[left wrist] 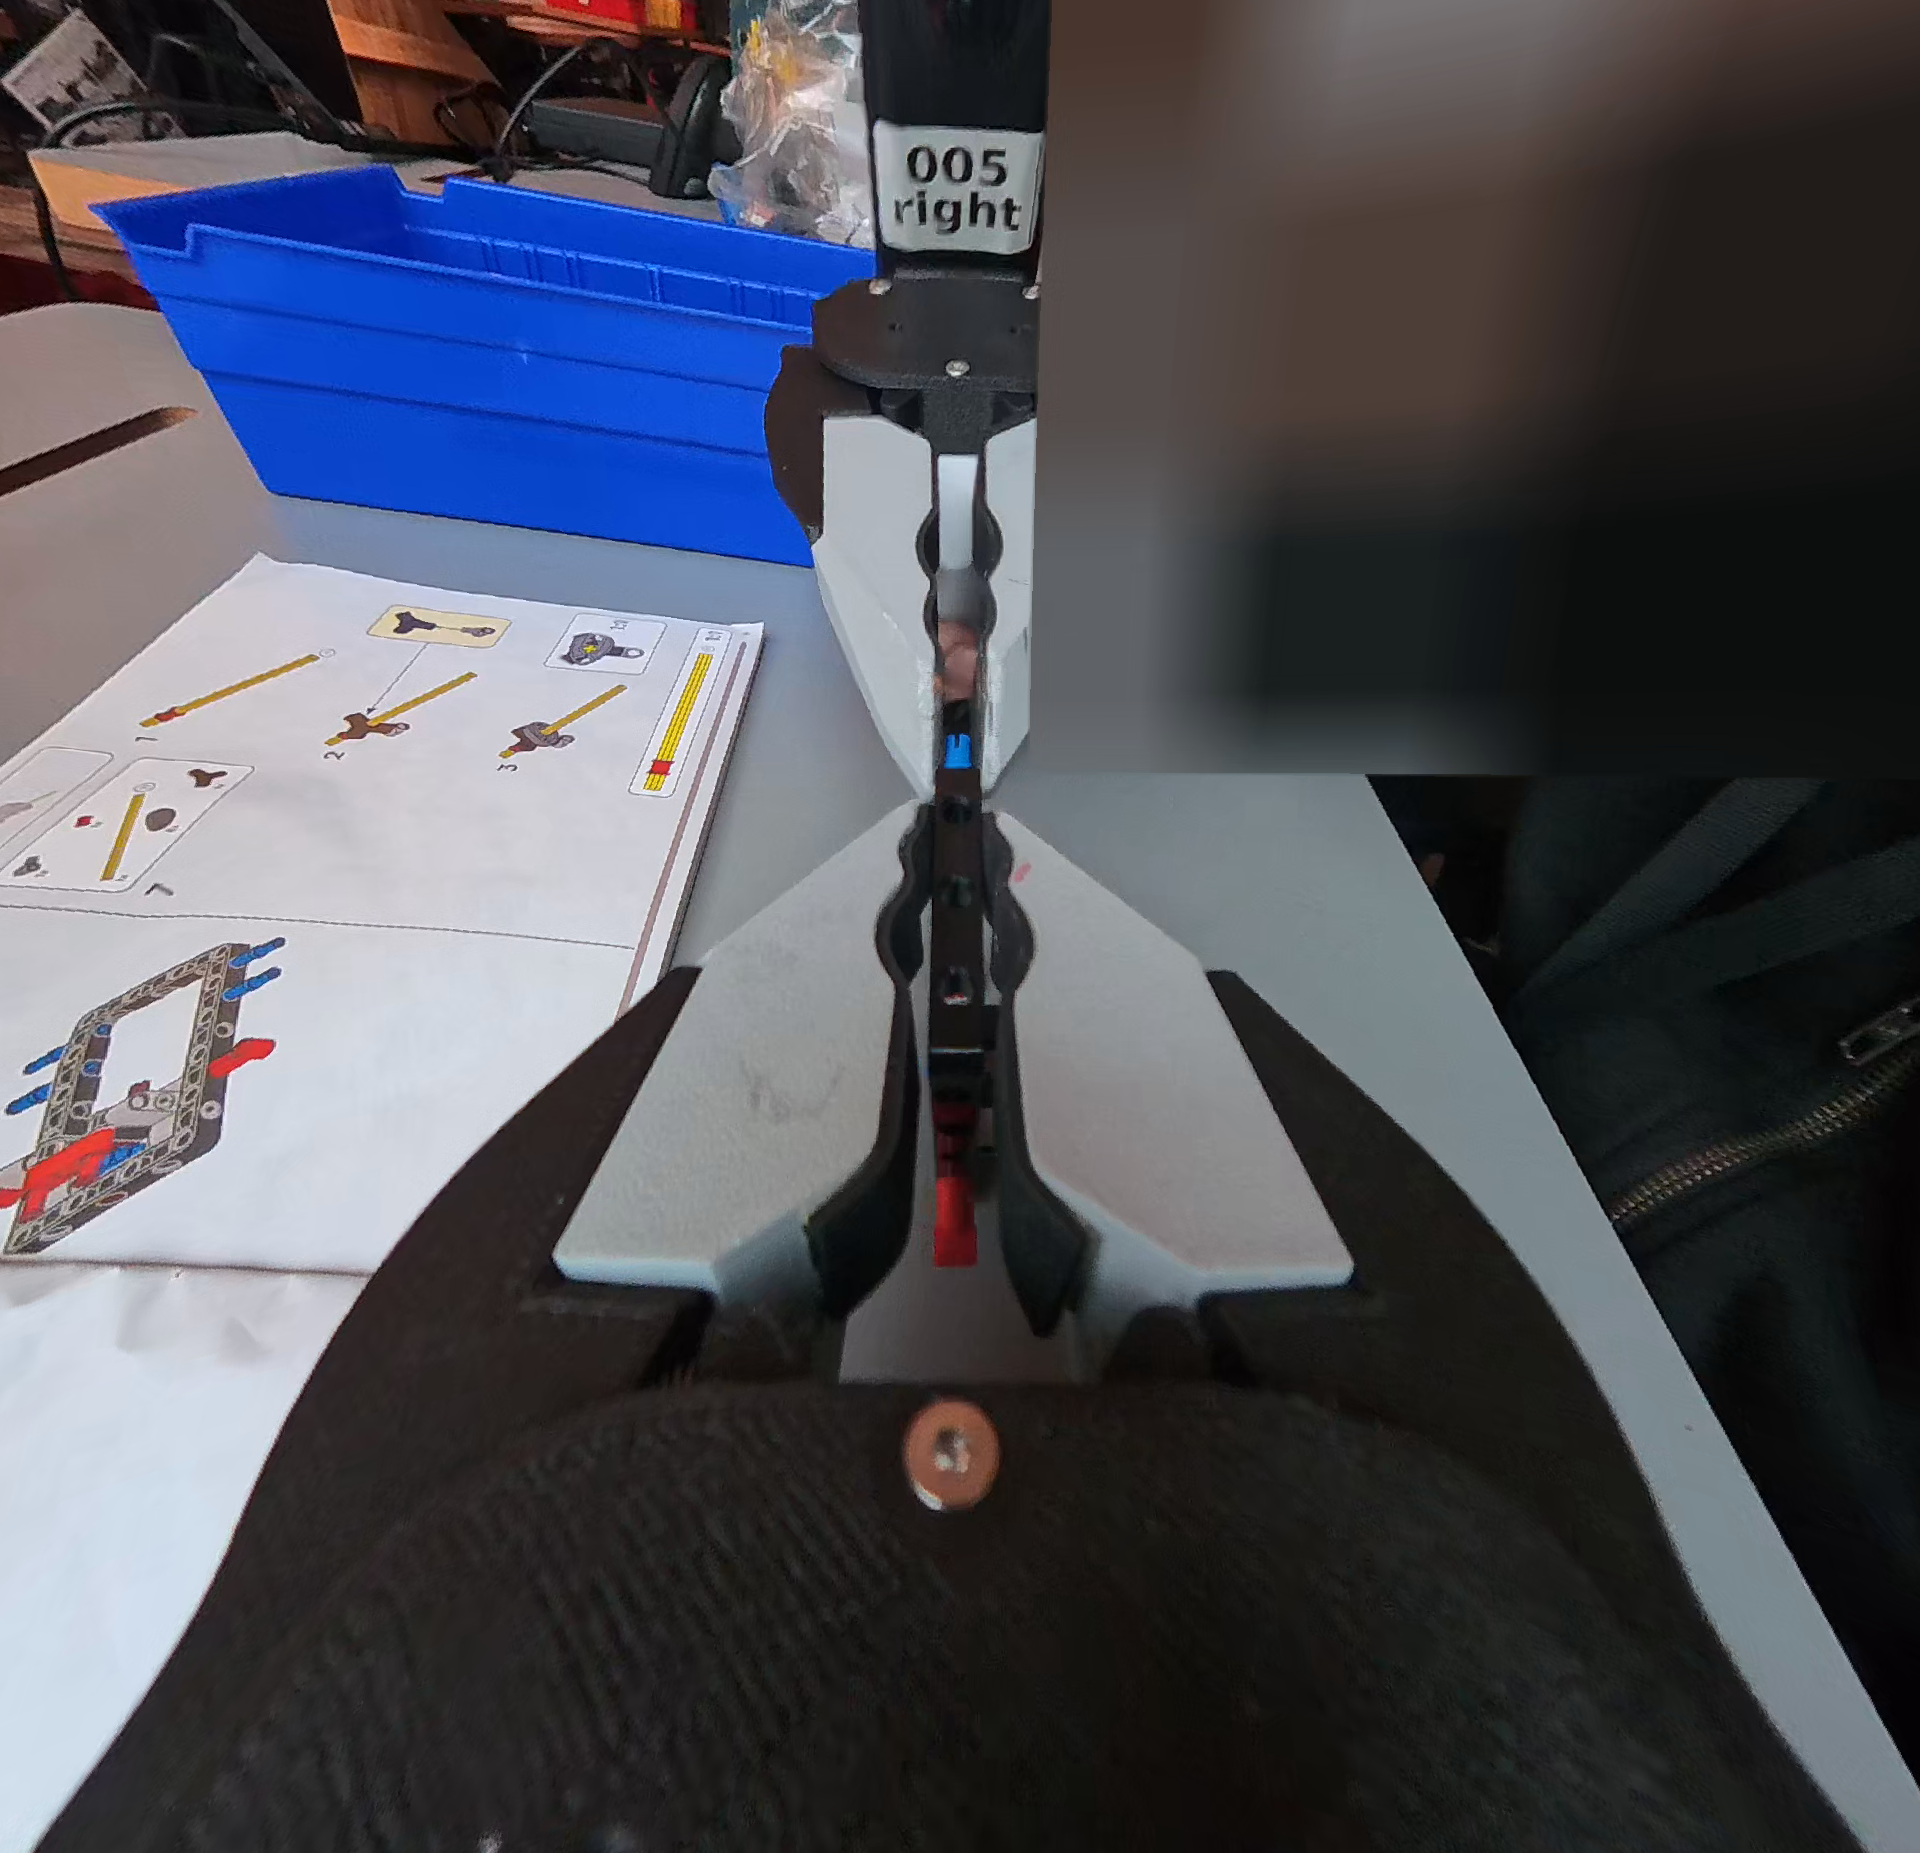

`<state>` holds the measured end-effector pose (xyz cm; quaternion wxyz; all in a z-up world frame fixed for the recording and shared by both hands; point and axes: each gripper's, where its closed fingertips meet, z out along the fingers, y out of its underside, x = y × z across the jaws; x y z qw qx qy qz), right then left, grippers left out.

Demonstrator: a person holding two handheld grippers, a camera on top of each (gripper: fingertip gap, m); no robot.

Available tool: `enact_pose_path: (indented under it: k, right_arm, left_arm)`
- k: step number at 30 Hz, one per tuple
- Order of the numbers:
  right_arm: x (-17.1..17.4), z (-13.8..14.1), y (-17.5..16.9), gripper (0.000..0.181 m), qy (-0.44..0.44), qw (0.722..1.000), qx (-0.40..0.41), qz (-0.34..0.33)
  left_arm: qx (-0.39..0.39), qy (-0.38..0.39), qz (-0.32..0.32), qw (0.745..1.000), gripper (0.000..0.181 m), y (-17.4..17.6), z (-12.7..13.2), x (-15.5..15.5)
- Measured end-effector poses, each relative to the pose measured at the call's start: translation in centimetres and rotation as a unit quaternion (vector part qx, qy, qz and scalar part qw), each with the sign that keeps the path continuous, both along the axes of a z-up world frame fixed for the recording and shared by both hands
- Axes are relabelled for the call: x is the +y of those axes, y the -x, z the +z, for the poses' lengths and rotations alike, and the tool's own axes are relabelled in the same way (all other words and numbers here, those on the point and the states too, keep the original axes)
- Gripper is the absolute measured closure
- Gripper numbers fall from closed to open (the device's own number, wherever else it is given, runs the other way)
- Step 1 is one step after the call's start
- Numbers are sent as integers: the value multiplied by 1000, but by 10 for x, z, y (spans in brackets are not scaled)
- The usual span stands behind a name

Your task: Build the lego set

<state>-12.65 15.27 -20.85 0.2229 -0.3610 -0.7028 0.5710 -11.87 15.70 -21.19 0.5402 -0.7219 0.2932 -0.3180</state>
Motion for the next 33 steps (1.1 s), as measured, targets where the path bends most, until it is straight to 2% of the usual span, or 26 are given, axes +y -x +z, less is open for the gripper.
enact_pose_path:
  k: [5, 17, 19, 22, 26, 33]
  right_arm:
    - [8, 2, -1, 181, -15, 1000, 11, -16]
    - [6, -3, -1, 181, -9, 1000, 3, -2]
    - [1, -6, -2, 181, -18, 1000, -2, 10]
    - [3, -8, 1, 181, -39, 999, 0, -8]
    - [7, -4, 2, 181, 13, 1000, -15, -1]
    - [20, -4, 0, 175, -26, 999, 5, -21]
  left_arm:
    - [7, 5, 10, 1000, 175, 4, -2, 1]
    - [15, 9, 12, 1000, 176, 4, -5, 1]
    - [23, 13, -3, 1000, 176, -3, -8, -2]
    - [26, 13, 17, 999, 175, 0, -8, 4]
    - [20, 15, 19, 999, 175, 1, -6, 7]
    - [106, -6, 45, 993, 172, 12, -15, 7]
